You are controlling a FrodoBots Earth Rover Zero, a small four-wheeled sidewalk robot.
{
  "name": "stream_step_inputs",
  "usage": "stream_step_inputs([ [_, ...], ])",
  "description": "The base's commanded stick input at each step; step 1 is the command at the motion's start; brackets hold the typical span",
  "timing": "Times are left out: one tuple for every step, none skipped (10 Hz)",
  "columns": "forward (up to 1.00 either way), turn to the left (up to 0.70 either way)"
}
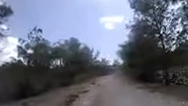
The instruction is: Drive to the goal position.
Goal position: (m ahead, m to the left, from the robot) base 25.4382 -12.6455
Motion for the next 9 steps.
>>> stream_step_inputs([
  [0.85,0.00],
  [0.85,0.00],
  [0.85,0.00],
  [0.85,0.00],
  [0.85,0.00],
  [0.85,0.00],
  [0.85,0.00],
  [0.85,0.00],
  [0.85,0.00],
])
